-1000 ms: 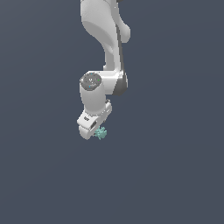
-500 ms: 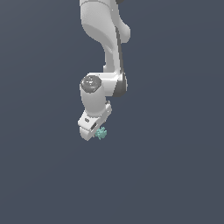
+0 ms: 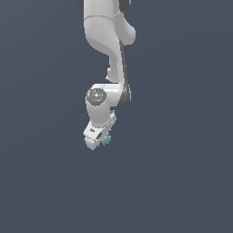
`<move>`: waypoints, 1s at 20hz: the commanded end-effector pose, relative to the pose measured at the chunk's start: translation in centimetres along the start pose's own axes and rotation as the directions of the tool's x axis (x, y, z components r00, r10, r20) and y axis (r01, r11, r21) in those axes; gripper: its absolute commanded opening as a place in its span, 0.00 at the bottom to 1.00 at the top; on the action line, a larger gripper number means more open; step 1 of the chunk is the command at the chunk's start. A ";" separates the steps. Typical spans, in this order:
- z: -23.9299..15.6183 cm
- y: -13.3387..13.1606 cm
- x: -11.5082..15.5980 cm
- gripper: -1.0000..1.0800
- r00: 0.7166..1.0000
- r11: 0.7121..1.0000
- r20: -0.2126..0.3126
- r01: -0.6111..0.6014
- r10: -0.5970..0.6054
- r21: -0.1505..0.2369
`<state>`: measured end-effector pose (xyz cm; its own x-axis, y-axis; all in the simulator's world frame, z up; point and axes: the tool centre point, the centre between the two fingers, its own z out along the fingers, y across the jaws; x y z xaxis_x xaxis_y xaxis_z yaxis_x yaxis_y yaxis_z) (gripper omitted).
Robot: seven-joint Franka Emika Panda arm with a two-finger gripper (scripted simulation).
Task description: Pick up the object and move it to a goal position.
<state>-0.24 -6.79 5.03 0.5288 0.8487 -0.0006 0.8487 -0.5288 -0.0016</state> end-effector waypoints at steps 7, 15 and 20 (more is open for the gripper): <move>0.2 0.1 0.0 0.00 1.000 1.000 -0.001 0.000 0.000 -0.002; 0.0 0.0 0.1 0.00 1.000 1.000 -0.001 0.000 0.000 -0.002; -1.2 -0.8 0.6 0.00 1.000 1.000 0.000 0.000 0.000 -0.003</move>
<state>-0.48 -6.16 5.78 0.5292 0.8485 -0.0004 0.8485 -0.5292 0.0000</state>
